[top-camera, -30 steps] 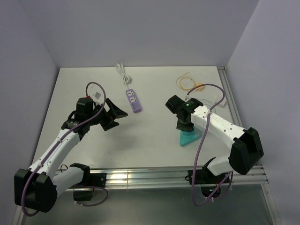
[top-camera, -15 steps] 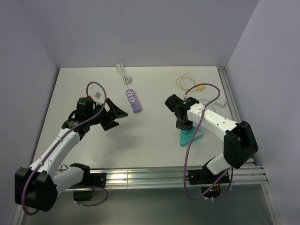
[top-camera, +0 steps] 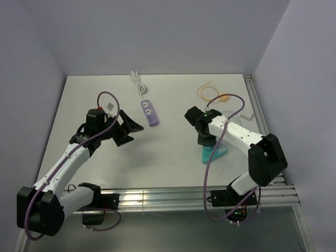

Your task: Insert the plug

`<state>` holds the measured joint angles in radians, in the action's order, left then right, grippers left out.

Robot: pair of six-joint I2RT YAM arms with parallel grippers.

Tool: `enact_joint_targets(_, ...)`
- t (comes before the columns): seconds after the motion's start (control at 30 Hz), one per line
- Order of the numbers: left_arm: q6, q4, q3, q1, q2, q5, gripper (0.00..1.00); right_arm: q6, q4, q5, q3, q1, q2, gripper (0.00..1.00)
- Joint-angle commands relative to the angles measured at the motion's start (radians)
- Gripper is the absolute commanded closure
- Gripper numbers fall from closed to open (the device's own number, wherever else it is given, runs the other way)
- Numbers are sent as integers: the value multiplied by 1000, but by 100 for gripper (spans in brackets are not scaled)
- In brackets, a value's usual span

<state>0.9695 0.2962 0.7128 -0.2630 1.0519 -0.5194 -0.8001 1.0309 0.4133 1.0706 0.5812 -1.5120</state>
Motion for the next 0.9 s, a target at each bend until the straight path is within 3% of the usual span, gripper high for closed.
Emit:
enact_joint_targets(0.0,-9,-46,16,-1,-4,-24,0,15,-11,39,-15,-11,4,100)
enact_joint_targets(0.87,-14,-48,10,-1,-21,-64,1,61,-126,-114,-26,-30,-111,100)
